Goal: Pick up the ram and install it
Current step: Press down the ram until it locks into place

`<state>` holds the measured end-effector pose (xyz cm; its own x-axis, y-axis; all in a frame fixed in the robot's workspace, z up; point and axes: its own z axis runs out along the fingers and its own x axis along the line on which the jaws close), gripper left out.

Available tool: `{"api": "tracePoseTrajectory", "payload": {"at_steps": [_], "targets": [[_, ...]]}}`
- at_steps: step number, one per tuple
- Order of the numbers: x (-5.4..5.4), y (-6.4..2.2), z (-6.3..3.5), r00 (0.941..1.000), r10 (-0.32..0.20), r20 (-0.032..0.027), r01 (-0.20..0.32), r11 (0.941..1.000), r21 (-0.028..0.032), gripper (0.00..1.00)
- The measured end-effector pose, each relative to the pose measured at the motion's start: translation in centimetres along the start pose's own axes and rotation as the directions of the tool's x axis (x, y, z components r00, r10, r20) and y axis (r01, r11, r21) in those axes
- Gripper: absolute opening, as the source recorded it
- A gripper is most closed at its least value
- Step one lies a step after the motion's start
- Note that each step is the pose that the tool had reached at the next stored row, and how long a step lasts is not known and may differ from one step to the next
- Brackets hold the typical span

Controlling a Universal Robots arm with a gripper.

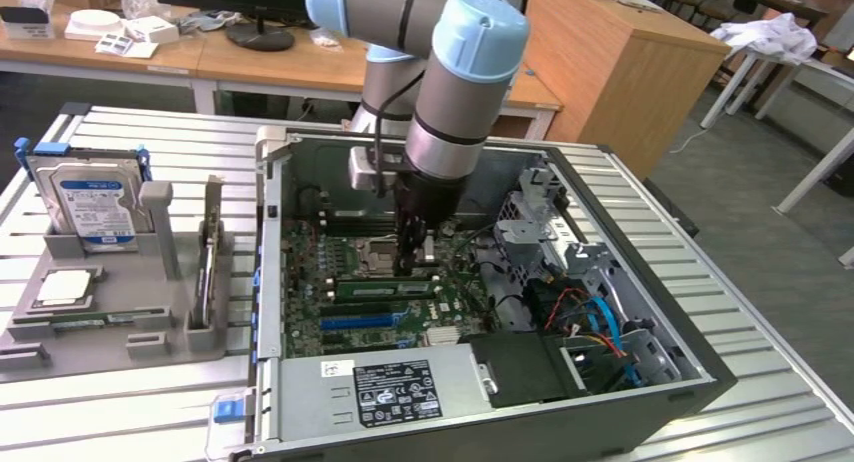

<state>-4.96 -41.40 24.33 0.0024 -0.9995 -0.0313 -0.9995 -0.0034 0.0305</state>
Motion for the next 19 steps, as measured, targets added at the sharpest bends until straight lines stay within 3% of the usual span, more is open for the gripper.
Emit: {"api": "tracePoseTrajectory", "payload": {"at_steps": [14,19], "targets": [[0.0,2.50,0.07,1.0000,0.000,-0.0001,0.000,0.9999,0.0111,0.11],[0.0,2.96,0.09,1.0000,0.000,0.0000,0.000,0.9999,0.0130,0.11]]}}
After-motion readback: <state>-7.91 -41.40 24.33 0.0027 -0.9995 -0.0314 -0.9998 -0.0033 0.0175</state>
